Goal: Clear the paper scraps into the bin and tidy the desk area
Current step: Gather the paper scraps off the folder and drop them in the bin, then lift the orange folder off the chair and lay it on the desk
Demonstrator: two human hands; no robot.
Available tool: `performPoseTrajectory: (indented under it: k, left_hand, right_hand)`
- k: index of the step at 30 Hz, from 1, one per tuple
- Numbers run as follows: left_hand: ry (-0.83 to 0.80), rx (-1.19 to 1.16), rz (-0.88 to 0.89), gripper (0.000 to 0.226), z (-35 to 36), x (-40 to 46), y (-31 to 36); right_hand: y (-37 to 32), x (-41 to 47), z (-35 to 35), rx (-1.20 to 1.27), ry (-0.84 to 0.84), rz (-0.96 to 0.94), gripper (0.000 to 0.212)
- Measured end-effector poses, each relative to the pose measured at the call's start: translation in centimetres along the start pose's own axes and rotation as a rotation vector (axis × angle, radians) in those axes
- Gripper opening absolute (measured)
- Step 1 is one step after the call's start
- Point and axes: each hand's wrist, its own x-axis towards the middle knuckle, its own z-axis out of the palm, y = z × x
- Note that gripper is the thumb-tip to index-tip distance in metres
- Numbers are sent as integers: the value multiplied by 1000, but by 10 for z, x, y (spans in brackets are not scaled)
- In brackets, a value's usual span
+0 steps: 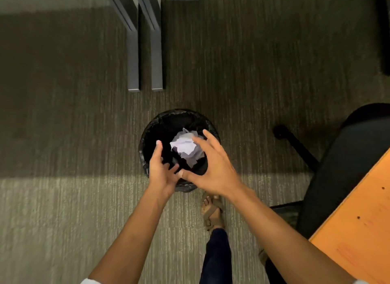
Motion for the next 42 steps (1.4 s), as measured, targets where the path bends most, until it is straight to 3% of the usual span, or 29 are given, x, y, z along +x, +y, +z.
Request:
performPoseTrajectory:
  k: [5, 8, 10, 12, 13, 16, 21, 24, 26, 29, 32, 34, 37, 42]
  left_hand:
    - [-12, -73, -119, 99, -24, 15, 7]
    - [21, -12, -138, 103, -20, 18, -5]
    - [29, 75, -139, 93, -6, 12, -15]
    - [21, 148, -115, 62, 10, 9, -26]
    - [26, 202, -95, 63, 19, 9, -33]
    - [92, 412, -12, 98, 54, 5, -54]
    - [-74, 537, -13, 112, 134, -19, -92]
    - [-79, 766, 79, 72, 174, -38, -123]
    - [-187, 897, 119, 38, 194, -52, -148]
    - [-380, 1199, 230, 28, 213, -78, -194]
    - [-437, 1512, 307, 44, 215, -100, -240]
    - [-440, 1629, 379, 52, 211, -108, -264]
    - [-438, 1623, 485, 50, 212, -113, -280]
    - [-523, 1542, 426, 28, 217, -112, -294]
  right_hand:
    - [19, -7, -8, 277, -2, 222, 115]
    - [39, -20, -23, 397, 79, 343, 118]
    - [51, -31, -33, 453, 162, 387, 113]
    - [60, -44, -42, 508, 236, 415, 105]
    - [65, -51, -47, 535, 261, 426, 103]
    - [77, -71, -63, 575, 315, 440, 104]
    - [101, -103, -102, 521, 549, 398, 92]
    - [130, -126, -137, 303, 762, 362, 64]
    - [156, -144, -159, 192, 908, 409, 53]
    - [201, -184, -184, 66, 1052, 666, 57]
    - [236, -224, -198, 71, 978, 1119, 84]
    - [252, -246, -202, 143, 907, 1281, 100]
    - [272, -268, -200, 166, 871, 1261, 108]
    - [296, -286, -210, 160, 868, 1281, 115]
